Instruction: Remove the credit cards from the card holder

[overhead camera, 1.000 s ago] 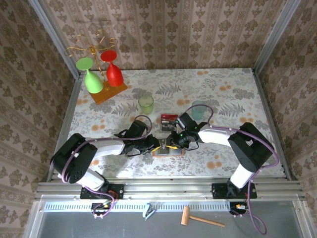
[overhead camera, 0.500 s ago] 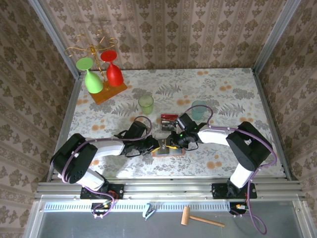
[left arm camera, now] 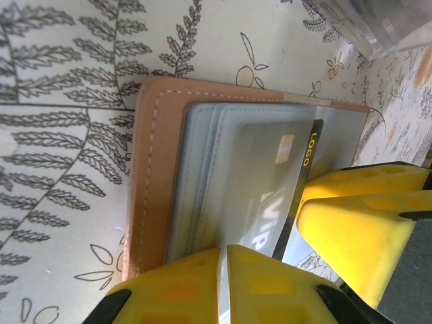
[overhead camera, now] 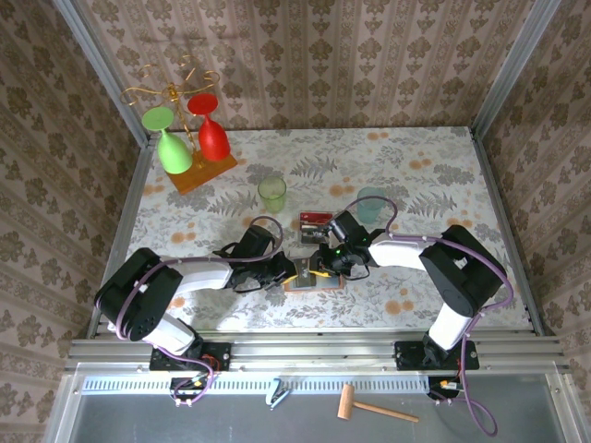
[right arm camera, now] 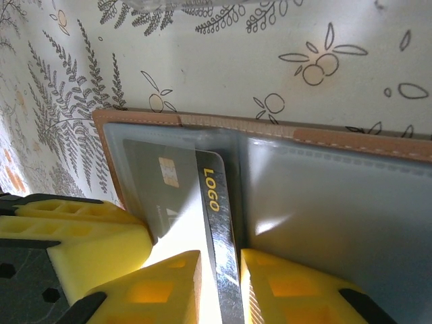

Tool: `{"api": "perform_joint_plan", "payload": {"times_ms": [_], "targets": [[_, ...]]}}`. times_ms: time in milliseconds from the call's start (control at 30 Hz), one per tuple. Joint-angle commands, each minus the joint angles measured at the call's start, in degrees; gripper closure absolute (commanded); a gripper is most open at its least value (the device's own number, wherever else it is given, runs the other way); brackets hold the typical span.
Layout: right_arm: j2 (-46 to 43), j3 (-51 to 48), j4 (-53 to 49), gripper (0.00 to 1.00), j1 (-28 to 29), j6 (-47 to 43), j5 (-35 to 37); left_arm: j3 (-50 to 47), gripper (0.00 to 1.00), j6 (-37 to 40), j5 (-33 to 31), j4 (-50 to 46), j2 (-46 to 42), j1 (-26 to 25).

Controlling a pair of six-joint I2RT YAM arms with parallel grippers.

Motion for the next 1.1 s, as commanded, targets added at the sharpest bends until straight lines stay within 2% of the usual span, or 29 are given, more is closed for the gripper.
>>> {"api": "perform_joint_plan", "payload": {"times_ms": [0, 600, 1067], "targets": [[0.9, -1.2, 1.3, 0.79, -0.5, 0.7, -1.0, -0.6, 0.88, 1.0, -0.8, -2.6, 1.4, 0.3], [0.2, -4.3, 8.5, 0.88, -1.6, 3.8, -5.2, 0.1, 0.88, 1.2, -1.1, -3.5, 1.9, 0.2], [-4.0, -4.7, 2.2, 0.93, -3.5, 0.3, -2.4, -0.3, 0.88, 1.1, -1.3, -3.9, 1.3, 0.0]]}}
